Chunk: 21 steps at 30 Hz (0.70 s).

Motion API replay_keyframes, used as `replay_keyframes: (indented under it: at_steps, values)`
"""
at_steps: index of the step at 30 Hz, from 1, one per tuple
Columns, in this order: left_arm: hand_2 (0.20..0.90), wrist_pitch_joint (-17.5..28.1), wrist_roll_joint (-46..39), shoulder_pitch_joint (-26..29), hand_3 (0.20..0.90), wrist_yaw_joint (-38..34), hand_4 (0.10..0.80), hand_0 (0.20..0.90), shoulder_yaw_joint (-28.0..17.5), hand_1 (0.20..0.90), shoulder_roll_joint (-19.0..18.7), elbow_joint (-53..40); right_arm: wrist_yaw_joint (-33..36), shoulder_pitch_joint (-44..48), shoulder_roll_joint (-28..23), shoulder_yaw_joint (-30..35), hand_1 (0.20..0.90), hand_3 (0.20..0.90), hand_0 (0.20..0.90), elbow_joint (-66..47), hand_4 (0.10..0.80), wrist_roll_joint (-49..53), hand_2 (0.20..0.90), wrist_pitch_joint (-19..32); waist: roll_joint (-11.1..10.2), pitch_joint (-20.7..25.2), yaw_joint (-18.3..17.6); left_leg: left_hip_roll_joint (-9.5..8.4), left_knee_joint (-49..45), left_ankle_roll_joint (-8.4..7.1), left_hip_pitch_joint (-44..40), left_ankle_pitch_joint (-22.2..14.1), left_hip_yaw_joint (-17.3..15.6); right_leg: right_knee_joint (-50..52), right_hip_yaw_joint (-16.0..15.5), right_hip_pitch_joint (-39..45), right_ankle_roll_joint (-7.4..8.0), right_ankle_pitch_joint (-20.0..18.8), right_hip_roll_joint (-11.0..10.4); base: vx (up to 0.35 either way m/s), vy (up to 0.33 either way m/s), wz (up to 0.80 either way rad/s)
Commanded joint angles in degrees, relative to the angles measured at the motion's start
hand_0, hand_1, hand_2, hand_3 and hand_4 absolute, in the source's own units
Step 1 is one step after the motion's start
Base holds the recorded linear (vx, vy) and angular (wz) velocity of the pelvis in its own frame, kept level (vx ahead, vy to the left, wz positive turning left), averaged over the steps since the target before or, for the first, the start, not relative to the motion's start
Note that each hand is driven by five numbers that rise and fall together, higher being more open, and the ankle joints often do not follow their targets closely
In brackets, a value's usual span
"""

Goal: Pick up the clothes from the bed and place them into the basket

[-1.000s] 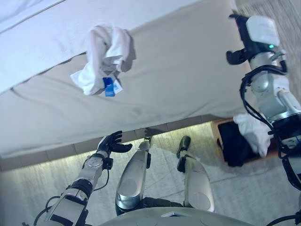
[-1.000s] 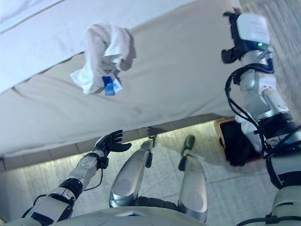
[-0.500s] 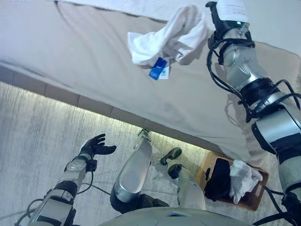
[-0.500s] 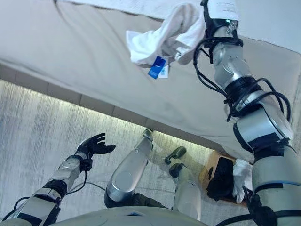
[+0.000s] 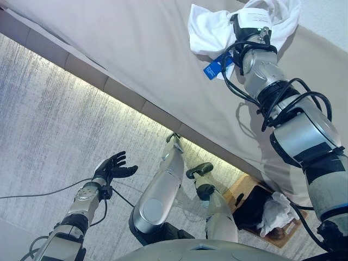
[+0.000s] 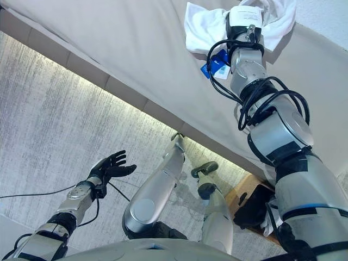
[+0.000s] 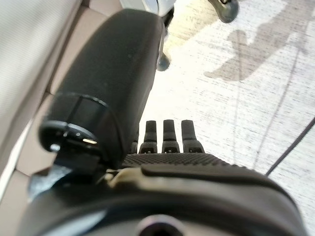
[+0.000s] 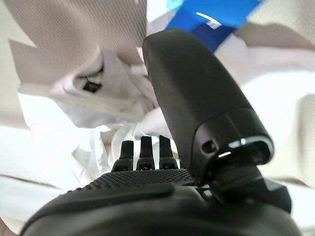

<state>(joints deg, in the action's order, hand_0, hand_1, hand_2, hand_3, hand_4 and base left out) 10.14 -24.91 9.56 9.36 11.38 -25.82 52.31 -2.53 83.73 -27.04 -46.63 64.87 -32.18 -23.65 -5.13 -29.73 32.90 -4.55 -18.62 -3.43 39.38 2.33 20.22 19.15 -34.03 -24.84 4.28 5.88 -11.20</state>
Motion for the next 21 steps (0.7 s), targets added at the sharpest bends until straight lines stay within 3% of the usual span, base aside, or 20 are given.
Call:
replay_keyframes:
  at_steps: [1,2,3,4,9,14,19,21]
  values:
    - [0.900,2.47,-2.16,-5.44,0.900,1.82,0.800,0.900,-0.60,0.900,-4.13,1.72,-11.40,6.77,-1.54,-5.97,0.900,0.900,0.900,1.73,0.800,-4.05,0.900,-6.72,1.14,-0.06,2.80,-1.07,6.24,5.09,-3.14,1.26,-3.02,4.99,-2.15,2.84,1.23,-1.66,-1.29,0.011,-0.032,0.04]
    - [0.900,2.70,-2.16,-5.60,0.900,2.05,0.800,0.900,-0.75,0.900,-4.31,1.67,-13.17,6.95,-1.50,-6.40,0.900,0.900,0.900,2.27,0.800,-4.57,0.900,-6.91,1.18,-0.06,2.89,-1.12,6.05,5.09,-2.84,1.26,-2.91,5.23,-2.36,2.63,1.20,-1.57,-1.28,0.009,-0.033,0.05]
    - [0.900,2.99,-1.95,-5.90,0.900,2.53,0.800,0.900,-1.23,0.900,-4.71,1.64,-14.63,7.25,-1.48,-7.16,0.411,0.329,0.411,3.01,0.229,-5.00,0.411,-6.60,1.34,-0.06,3.16,-1.15,5.84,5.14,-2.33,1.36,-2.69,5.74,-2.87,2.20,1.16,-1.33,-1.23,0.008,-0.053,0.04]
    - [0.900,2.91,-2.02,-6.10,0.900,2.68,0.800,0.900,-1.34,0.900,-5.25,1.27,-11.89,7.48,-1.56,-7.62,0.300,0.200,0.300,3.18,0.100,-3.24,0.300,-6.24,1.44,-0.06,3.18,-1.07,5.66,5.07,-1.87,1.48,-2.54,5.75,-3.15,1.89,1.31,-1.25,-1.05,0.007,-0.052,0.05]
    - [0.900,3.85,-2.20,-7.02,0.900,1.63,0.800,0.900,-1.17,0.900,-5.28,0.92,4.68,9.01,-1.81,-5.44,0.300,0.200,0.300,1.88,0.100,5.00,0.300,-2.75,1.18,-0.06,2.15,-0.73,4.91,4.64,-0.94,1.20,-2.52,4.68,-2.30,1.04,1.22,-1.80,0.30,-0.034,-0.069,-0.01]
    - [0.900,3.53,-0.62,-7.78,0.900,-2.62,0.800,0.900,-1.81,0.900,-4.72,1.91,22.94,8.73,-7.72,-2.43,0.300,0.200,0.300,-8.13,0.100,13.67,0.300,2.76,-2.85,-0.06,-1.82,1.09,4.39,3.99,-5.94,-2.02,-4.81,-0.62,1.85,5.33,1.03,-3.80,2.66,-0.066,-0.105,-0.25]
    - [0.900,0.65,3.39,-6.48,0.900,-5.83,0.800,0.900,-2.69,0.900,-5.21,2.25,30.53,6.91,-16.18,3.11,0.300,0.200,0.300,-17.74,0.100,20.78,0.300,5.60,-5.28,-0.06,-5.23,3.01,8.62,3.69,-17.12,-2.90,-9.00,-5.55,7.90,14.42,0.97,-4.36,3.76,0.023,-0.140,-0.47]
    - [0.900,-0.88,5.85,-6.33,0.900,-6.73,0.800,0.900,-1.15,0.900,-5.86,2.90,29.82,5.34,-20.76,5.59,0.300,0.200,0.300,-21.15,0.100,22.51,0.300,6.36,-5.84,2.93,-7.95,3.57,11.67,3.56,-22.80,-3.03,-10.65,-9.23,11.43,19.02,0.92,-3.91,4.88,0.157,-0.165,-0.36]
